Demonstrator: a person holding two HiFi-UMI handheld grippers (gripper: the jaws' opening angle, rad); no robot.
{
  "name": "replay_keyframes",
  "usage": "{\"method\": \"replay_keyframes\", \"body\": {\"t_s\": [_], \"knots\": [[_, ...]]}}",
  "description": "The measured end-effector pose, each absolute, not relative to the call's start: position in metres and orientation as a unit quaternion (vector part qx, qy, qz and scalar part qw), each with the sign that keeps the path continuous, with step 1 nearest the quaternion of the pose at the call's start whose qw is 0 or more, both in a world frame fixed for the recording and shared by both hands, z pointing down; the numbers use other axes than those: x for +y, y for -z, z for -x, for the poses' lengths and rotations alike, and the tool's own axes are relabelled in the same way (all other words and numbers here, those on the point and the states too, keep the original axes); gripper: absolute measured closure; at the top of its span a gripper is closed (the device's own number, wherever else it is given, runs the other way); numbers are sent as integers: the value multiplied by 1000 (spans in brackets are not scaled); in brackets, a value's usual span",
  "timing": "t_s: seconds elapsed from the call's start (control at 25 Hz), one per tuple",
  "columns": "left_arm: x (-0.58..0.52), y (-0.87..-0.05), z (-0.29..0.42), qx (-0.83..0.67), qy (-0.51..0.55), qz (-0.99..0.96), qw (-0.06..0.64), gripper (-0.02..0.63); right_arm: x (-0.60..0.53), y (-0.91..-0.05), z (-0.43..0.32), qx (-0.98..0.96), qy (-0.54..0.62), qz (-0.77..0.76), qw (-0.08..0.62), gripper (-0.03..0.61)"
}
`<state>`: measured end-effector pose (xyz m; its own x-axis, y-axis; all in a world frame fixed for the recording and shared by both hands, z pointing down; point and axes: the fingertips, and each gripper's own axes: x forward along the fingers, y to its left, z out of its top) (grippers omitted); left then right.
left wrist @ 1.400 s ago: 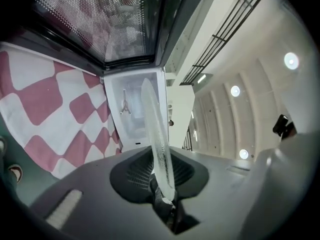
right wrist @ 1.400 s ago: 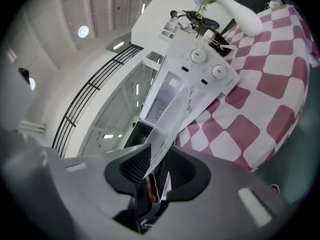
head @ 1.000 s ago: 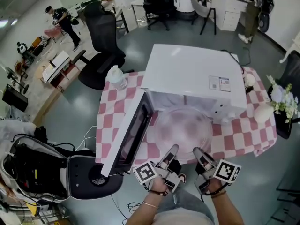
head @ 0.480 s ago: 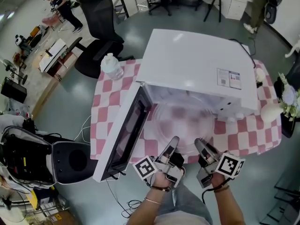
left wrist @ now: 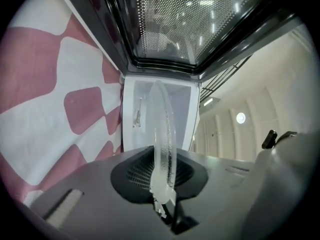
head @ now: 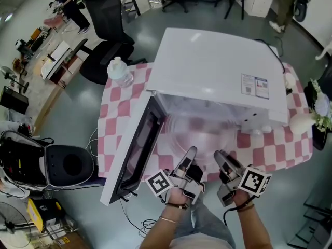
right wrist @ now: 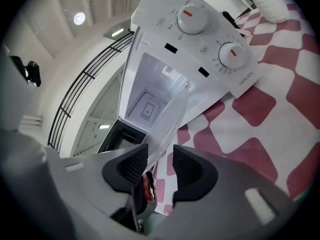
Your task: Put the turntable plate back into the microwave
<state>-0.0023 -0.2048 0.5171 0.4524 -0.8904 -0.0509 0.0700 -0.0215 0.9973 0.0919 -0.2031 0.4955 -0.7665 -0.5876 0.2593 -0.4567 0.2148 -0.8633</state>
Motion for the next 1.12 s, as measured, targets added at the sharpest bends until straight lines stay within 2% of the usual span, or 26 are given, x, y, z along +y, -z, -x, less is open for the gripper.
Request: {"method": "replay_keyframes", "body": {"t_s": [0.72, 1.12], "knots": [[-240, -515, 2, -357, 404, -594, 597, 577, -181, -499, -123, 757, 538, 366, 58, 428], [-265, -517, -2, -363, 404, -602, 586, 574, -184, -523, -154, 741, 510, 437, 18, 430]]}}
